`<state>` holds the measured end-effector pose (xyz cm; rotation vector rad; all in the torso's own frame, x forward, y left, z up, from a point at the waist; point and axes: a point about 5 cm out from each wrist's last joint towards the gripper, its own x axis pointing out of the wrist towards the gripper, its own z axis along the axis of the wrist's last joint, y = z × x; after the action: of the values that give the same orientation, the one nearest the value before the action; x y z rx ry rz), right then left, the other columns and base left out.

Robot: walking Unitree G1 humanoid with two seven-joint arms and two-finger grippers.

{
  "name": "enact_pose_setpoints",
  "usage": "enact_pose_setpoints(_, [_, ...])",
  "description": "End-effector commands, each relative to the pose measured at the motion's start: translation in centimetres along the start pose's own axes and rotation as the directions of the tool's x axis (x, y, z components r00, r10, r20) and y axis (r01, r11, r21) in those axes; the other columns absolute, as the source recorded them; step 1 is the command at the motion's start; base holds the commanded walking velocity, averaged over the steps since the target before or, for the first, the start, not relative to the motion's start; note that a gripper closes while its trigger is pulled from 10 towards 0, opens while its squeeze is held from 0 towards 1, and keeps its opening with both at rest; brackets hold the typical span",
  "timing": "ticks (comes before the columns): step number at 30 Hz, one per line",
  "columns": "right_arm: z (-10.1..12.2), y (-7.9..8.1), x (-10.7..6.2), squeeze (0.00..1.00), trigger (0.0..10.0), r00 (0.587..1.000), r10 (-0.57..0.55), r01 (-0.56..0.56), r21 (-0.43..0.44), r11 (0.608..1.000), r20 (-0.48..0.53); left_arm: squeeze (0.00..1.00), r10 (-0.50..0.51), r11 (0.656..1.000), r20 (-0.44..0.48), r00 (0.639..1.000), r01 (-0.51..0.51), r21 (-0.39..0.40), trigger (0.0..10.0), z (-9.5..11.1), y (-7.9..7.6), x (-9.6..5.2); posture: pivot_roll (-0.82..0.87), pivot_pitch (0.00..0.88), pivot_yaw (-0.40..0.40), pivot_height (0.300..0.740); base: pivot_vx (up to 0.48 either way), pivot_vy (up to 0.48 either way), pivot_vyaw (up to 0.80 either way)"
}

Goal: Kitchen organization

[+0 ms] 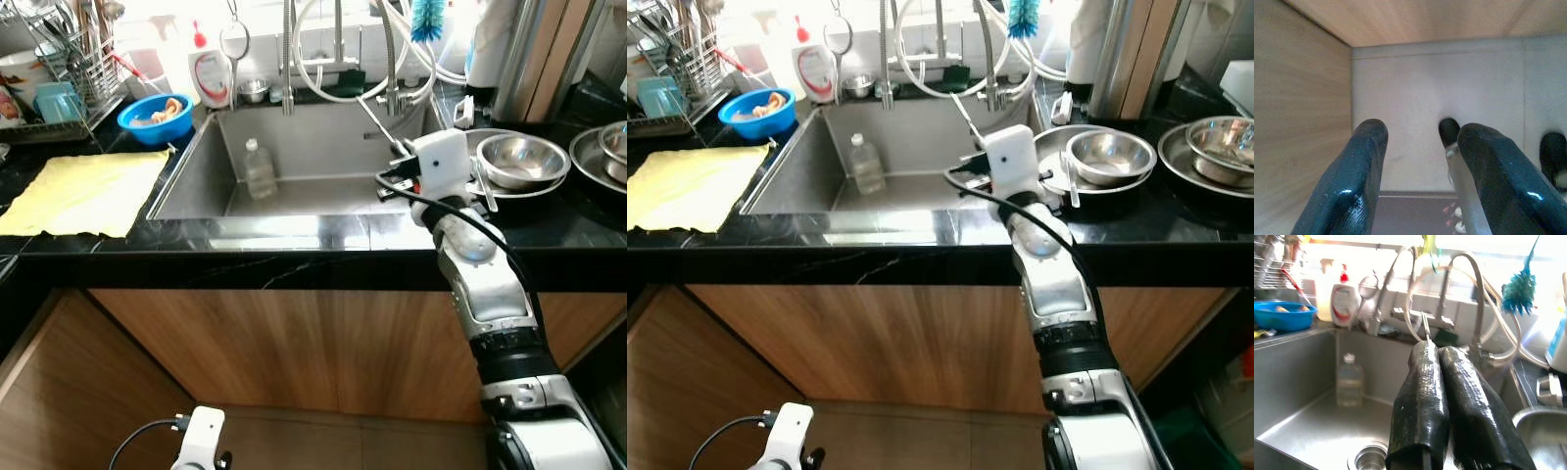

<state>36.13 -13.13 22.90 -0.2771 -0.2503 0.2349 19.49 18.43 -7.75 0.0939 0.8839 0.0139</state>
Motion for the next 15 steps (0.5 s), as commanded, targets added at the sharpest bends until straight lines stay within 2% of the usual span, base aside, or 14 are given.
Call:
enact_pose_setpoints(1, [-0.1, 0.8, -0.8, 0.0, 10.0, 1.0, 0.027, -0.027, -0.01, 1.0, 0.004, 0.0, 0.088, 0.993, 0.001, 0.996, -0.087, -0.079, 10.0, -0.8, 0.9, -0.3, -0.2, 0.0, 0.117, 0.74, 0.0, 0.0, 0.0])
enact_pose_setpoints(7, [-1.1, 0.8, -2.4, 0.0, 10.0, 0.999, 0.034, -0.035, -0.015, 0.999, -0.037, 0.0, 0.13, 0.988, 0.114, 0.985, -0.119, -0.098, 10.0, 0.1, 1.0, -0.4, -0.19, 0.0, 0.117, 0.74, 0.0, 0.0, 0.0])
enact_pose_setpoints(9, [-1.5, 0.6, -2.7, 0.0, 10.0, 0.998, 0.024, -0.024, -0.006, 1.0, -0.054, 0.0, 0.172, 0.984, 0.165, 0.971, -0.161, -0.079, 10.0, 0.4, 1.2, -0.6, -0.18, 0.0, 0.117, 0.74, 0.0, 0.0, 0.0])
enact_pose_setpoints(10, [-1.5, 0.5, -2.8, 0.0, 10.0, 0.998, 0.019, -0.019, -0.003, 1.0, -0.058, 0.0, 0.209, 0.978, 0.323, 0.923, -0.19, -0.091, 10.0, 3.8, 3.0, -0.7, -0.18, 0.0, 0.117, 0.74, 0.0, 0.0, 0.0])
enact_pose_setpoints(11, [-1.5, 0.5, -2.9, 0.0, 10.0, 0.998, 0.016, -0.016, -0.002, 1.0, -0.06, 0.0, 0.23, 0.973, 0.434, 0.871, -0.207, -0.1, 10.0, 6.2, 4.2, -1.1, -0.18, 0.0, 0.117, 0.74, 0.0, 0.0, 0.0])
enact_pose_setpoints(12, [-1.5, 0.5, -2.9, 0.0, 10.0, 0.998, 0.017, -0.017, -0.001, 1.0, -0.059, 0.0, 0.276, 0.961, 0.592, 0.757, -0.224, -0.161, 10.0, 10.0, 6.0, -2.6, -0.17, 0.0, 0.111, 0.74, 0.0, 0.0, 0.0])
enact_pose_setpoints(15, [-1.4, 0.7, -2.6, 0.0, 10.0, 0.998, 0.022, -0.021, 0.008, 1.0, -0.058, 0.0, 0.346, 0.938, 0.651, 0.675, -0.261, -0.228, 10.0, 12.0, 6.5, -3.9, -0.17, 0.0, 0.108, 0.74, 0.0, 0.0, 0.0])
